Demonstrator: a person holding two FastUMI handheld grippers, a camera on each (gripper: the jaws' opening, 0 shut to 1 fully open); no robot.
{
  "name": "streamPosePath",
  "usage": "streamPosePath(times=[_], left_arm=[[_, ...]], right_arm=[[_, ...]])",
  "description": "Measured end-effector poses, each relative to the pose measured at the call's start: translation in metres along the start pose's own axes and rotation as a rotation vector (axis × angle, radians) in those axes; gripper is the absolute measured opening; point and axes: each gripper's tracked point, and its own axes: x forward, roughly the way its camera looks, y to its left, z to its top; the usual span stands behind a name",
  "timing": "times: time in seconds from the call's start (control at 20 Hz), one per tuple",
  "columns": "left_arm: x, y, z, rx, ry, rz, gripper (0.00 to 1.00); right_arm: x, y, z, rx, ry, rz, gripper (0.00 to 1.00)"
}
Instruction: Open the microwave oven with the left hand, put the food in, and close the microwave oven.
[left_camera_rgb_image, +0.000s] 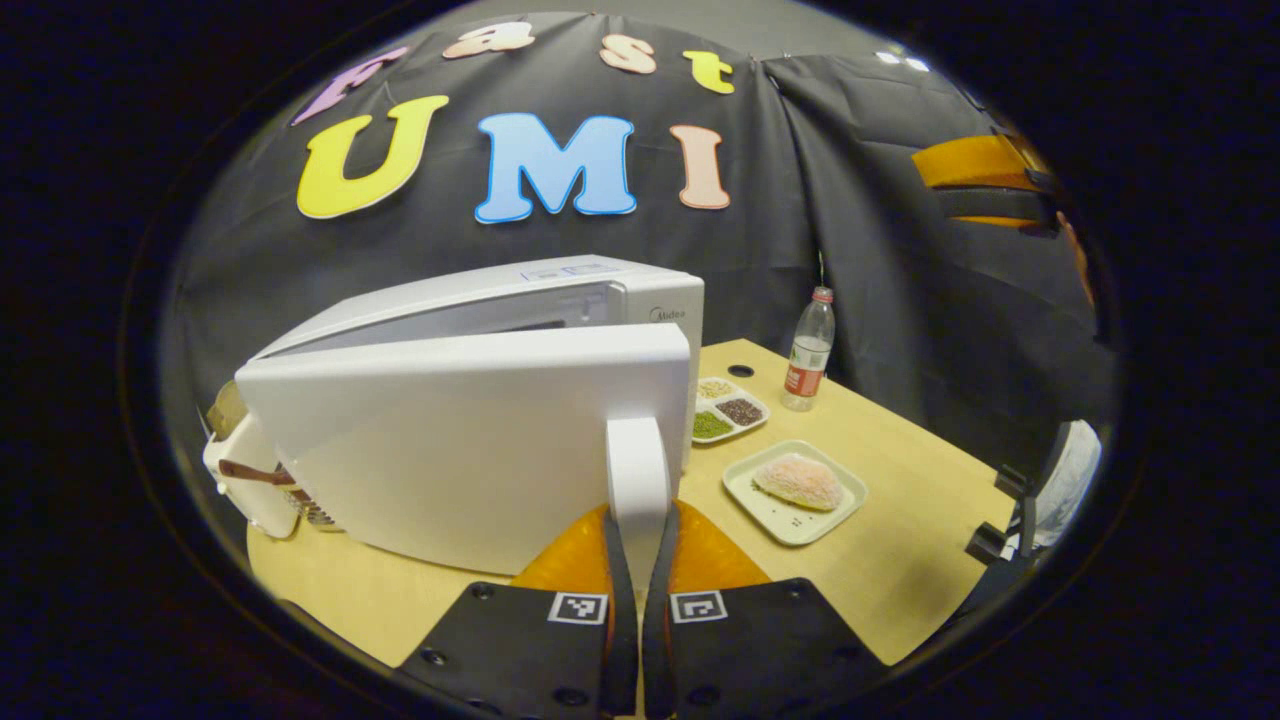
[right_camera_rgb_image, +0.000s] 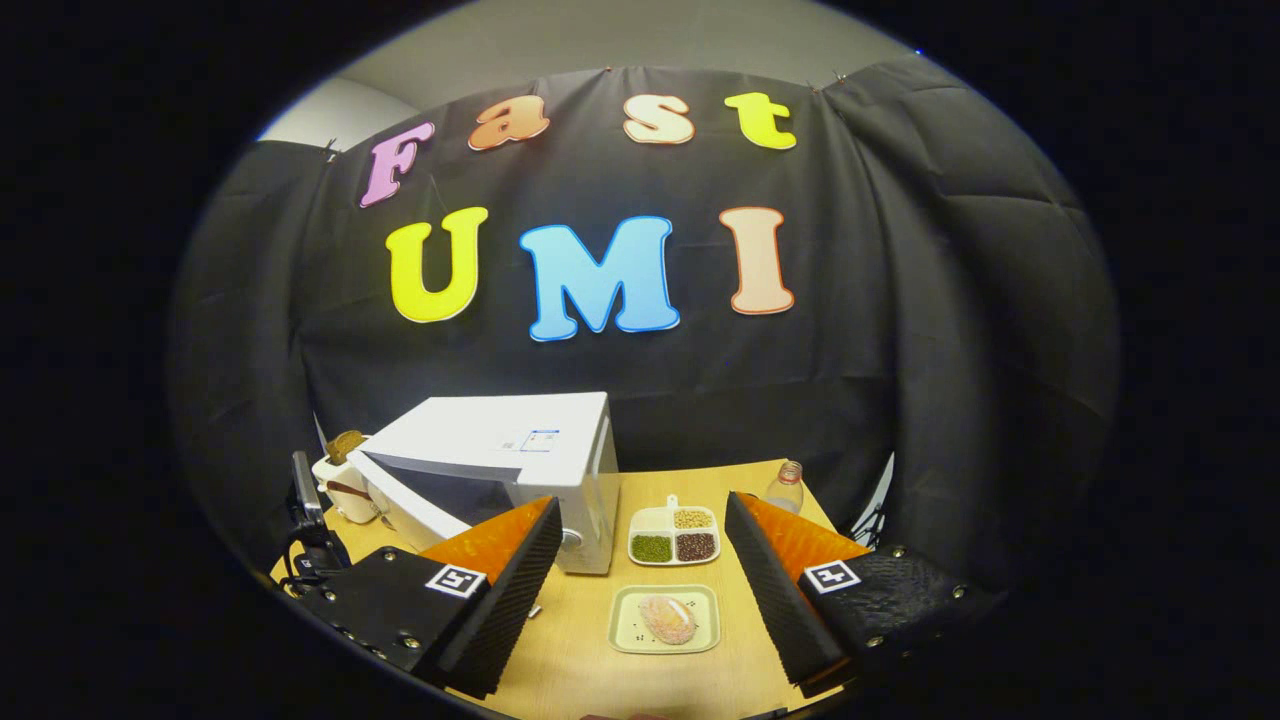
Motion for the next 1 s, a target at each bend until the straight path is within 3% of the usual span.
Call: streamPosePath(times=[0.25, 0.7, 1.0], left_arm=[[-0.056, 0.007, -0.028, 0.041, 0.064, -0.101, 0.09], [-0.146, 0.05, -0.075, 0.042, 0.101, -0.165, 0.08], [-0.195, 0.094, -0.103, 0.065, 0.147, -0.157, 0.1]], right_arm=[[-0.008, 0.048, 0.002, -0.006, -0.015, 0.056, 1.0], [-0.015, 0.113, 0.004, 0.009, -0.021, 0.101, 1.0], [-0.018, 0.141, 0.0, 0.02, -0.016, 0.111, 1.0]])
